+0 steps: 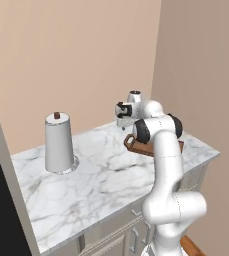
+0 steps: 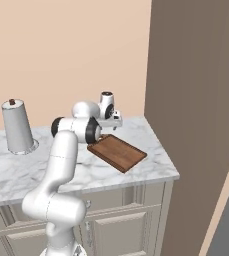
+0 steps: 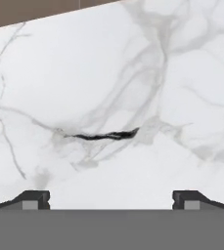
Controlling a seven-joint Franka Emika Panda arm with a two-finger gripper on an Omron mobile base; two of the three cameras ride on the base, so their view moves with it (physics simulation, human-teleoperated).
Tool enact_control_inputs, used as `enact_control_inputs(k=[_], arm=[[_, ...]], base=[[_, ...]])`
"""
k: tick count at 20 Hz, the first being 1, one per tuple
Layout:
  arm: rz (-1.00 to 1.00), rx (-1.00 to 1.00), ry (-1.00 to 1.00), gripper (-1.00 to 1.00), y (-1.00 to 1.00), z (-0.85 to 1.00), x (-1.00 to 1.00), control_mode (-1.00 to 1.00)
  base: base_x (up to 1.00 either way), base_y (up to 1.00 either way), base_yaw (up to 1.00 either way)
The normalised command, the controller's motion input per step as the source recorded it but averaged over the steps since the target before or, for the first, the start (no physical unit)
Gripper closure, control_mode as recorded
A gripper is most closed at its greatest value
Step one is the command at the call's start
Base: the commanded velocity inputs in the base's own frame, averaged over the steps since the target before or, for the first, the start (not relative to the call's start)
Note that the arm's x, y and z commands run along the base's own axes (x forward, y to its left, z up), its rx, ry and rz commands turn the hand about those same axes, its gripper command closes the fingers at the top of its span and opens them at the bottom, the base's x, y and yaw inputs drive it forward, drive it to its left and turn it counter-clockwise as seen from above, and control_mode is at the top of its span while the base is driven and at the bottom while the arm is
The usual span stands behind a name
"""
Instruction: Move the cutting board and knife to the sink. Then move spray from the cabinet to the counter.
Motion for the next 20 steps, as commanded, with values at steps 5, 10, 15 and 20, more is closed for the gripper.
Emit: enact_control_inputs(k=[5, 10, 15, 20], arm=[[0.0, 0.0, 0.12, -1.0, -0.08, -0.63, -0.55, -1.0], [0.0, 0.0, 0.03, -1.0, -0.3, -0.7, -0.82, -1.0], [0.0, 0.0, 0.0, -1.0, -0.42, -0.8, -1.0, -1.0], [0.0, 0.0, 0.0, -1.0, -0.36, -0.8, -1.0, -1.0]], base=[[0.0, 0.0, 0.0], [0.0, 0.0, 0.0], [0.0, 0.0, 0.0], [0.0, 0.0, 0.0]])
